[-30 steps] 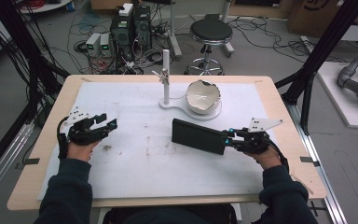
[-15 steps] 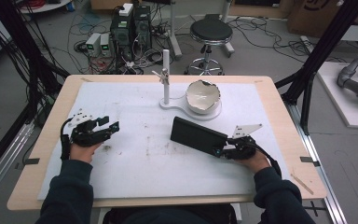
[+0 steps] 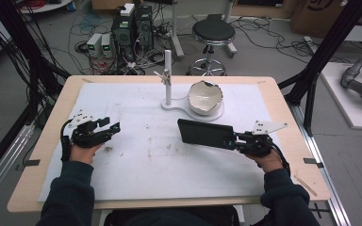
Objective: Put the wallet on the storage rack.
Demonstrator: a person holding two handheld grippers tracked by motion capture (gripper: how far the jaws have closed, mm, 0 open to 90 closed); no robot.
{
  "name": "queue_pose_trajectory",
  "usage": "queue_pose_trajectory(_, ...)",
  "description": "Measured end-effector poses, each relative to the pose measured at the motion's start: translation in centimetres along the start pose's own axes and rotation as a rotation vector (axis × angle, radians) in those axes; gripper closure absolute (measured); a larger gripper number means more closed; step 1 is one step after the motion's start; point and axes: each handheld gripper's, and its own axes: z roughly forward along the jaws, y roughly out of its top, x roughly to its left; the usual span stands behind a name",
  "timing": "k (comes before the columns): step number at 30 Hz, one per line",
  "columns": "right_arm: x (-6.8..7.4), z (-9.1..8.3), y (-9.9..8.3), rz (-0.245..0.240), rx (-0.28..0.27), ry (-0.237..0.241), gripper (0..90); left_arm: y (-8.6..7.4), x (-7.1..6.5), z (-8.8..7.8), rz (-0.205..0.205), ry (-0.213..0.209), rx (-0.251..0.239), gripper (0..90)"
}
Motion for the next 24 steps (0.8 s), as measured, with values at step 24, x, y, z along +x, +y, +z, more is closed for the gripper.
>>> queue_pose_trajectory(24,-0.5,-6.1,10.8,-0.081,-0.041,-0.24,77.4,-0.1,0.2,-0.1,-0.005,0.029,-0.018,34.4)
